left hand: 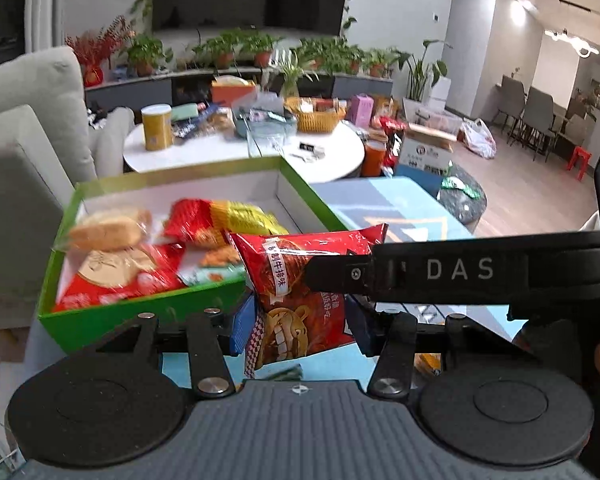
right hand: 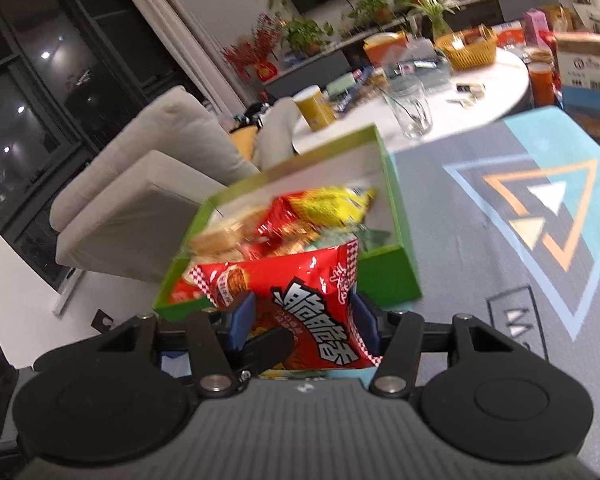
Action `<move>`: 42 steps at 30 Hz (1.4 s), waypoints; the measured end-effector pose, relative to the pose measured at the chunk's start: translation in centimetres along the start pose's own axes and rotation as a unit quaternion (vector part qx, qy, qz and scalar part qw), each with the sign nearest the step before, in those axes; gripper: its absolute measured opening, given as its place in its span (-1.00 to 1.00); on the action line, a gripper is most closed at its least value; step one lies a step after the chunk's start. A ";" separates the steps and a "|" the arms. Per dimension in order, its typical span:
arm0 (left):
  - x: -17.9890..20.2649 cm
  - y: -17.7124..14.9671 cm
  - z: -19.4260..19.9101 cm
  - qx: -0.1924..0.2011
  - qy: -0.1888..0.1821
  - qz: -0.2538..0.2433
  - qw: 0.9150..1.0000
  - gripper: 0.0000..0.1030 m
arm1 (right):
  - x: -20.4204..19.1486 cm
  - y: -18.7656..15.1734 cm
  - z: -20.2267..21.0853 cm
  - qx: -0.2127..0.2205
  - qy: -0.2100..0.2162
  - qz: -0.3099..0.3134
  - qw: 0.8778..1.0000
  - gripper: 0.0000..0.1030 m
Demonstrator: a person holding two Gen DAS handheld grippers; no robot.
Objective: Organize snacks
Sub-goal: 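Carry the red bag into the green box and open the right tool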
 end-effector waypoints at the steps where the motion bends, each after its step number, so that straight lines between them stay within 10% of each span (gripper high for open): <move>1: -0.1 0.2 0.2 0.004 0.003 -0.001 1.000 -0.11 | -0.4 0.2 0.0 0.003 0.003 0.001 1.000 0.20; 23: -5.0 4.1 -0.4 0.044 0.045 -0.004 0.998 -0.11 | -3.9 4.6 -2.4 0.041 0.051 -0.010 0.998 0.20; 42: -8.6 3.3 -6.3 0.002 0.057 0.031 0.998 -0.02 | -1.2 5.6 -7.8 0.031 0.026 -0.057 0.998 0.20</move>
Point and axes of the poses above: each gripper's, at about its wrist camera, not at the fingertips, and z roughly against the way its jaws point, x to its right, y to its top, the point moved 2 cm from there along -z, roughly the way its jaws point, and after that the axes turned 9 degrees about -z, right-handed, at the moved point
